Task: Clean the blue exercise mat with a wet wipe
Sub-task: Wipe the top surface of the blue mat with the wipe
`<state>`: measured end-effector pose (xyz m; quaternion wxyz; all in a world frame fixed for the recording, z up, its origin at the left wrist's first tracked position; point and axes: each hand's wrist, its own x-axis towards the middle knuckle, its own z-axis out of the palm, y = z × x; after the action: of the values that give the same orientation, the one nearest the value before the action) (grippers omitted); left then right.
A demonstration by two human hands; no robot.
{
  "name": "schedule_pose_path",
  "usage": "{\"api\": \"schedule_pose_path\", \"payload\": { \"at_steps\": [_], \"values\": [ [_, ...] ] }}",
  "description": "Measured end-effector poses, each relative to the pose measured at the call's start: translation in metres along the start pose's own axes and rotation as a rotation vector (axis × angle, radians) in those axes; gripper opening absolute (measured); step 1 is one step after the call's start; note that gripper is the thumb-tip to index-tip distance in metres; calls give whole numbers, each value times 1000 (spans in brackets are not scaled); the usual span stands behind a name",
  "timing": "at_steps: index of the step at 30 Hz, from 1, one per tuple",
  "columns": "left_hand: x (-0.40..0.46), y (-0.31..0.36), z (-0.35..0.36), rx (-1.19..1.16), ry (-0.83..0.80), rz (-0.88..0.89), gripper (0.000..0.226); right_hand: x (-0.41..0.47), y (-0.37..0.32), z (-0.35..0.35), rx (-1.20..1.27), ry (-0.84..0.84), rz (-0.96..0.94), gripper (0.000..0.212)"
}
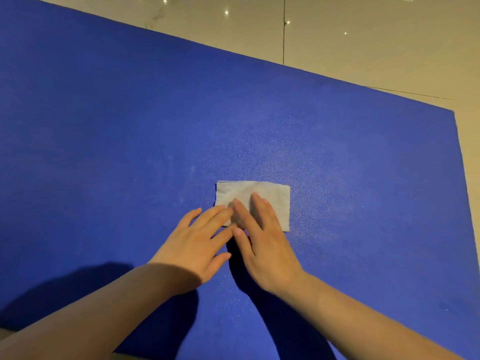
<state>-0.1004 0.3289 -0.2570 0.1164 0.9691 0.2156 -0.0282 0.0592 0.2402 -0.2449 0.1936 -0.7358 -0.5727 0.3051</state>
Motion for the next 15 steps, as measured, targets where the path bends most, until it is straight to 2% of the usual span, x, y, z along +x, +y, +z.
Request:
{"api": "schedule_pose_path", "payload": {
  "at_steps": [3,6,8,10,12,15],
  "values": [
    [-11,-16,0,25,69,-213,61,7,17,6,-95,-21,-4,82],
    [-2,-34,-12,-9,-95,-535,73,19,45,-9,-284,39,-76,76],
    [17,-41,-15,-91,-267,-699,73,30,68,-28,-364,74,-18,80],
    [33,-44,-20,-117,-448,-734,75,40,76,-46,-385,20,83,92],
    [38,-42,-26,-145,-546,-728,77,43,64,-40,-429,-17,136,99],
    [40,-42,-33,-159,-591,-746,78,34,33,-11,-451,-46,-17,80]
  ]
}}
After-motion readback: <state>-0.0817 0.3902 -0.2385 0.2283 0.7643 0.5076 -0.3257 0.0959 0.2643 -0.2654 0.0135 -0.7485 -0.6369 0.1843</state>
